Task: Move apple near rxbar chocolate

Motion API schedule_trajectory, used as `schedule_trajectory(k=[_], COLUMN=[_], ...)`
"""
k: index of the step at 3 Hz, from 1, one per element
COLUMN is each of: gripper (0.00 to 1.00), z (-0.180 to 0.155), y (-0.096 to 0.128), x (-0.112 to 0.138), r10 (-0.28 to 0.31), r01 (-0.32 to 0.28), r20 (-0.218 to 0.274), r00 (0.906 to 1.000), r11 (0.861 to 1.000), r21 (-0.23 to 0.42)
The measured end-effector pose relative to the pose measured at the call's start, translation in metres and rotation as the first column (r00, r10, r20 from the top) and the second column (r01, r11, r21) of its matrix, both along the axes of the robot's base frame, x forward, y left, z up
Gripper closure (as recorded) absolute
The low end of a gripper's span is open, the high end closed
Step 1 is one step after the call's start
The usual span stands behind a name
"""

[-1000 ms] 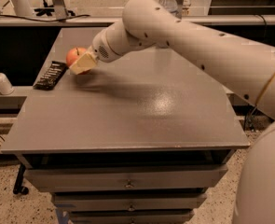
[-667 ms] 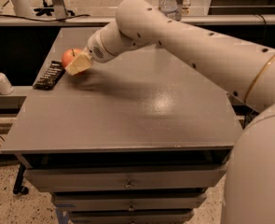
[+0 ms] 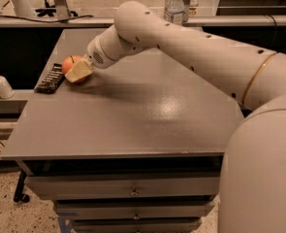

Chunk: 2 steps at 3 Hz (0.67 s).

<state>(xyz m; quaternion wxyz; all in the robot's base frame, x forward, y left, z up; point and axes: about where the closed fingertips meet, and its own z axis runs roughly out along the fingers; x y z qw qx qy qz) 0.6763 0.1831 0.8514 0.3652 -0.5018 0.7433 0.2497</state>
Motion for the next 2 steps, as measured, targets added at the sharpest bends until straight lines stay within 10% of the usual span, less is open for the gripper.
schedule_trajectory(k=[2], gripper=[0.36], z=[-0.0047], y=[0.0026], x=[0.001], r10=[0.001], r01=[-0.001], r20=[-0.018], r00=[0.9998], r11=[1.0], r21=[-0.007])
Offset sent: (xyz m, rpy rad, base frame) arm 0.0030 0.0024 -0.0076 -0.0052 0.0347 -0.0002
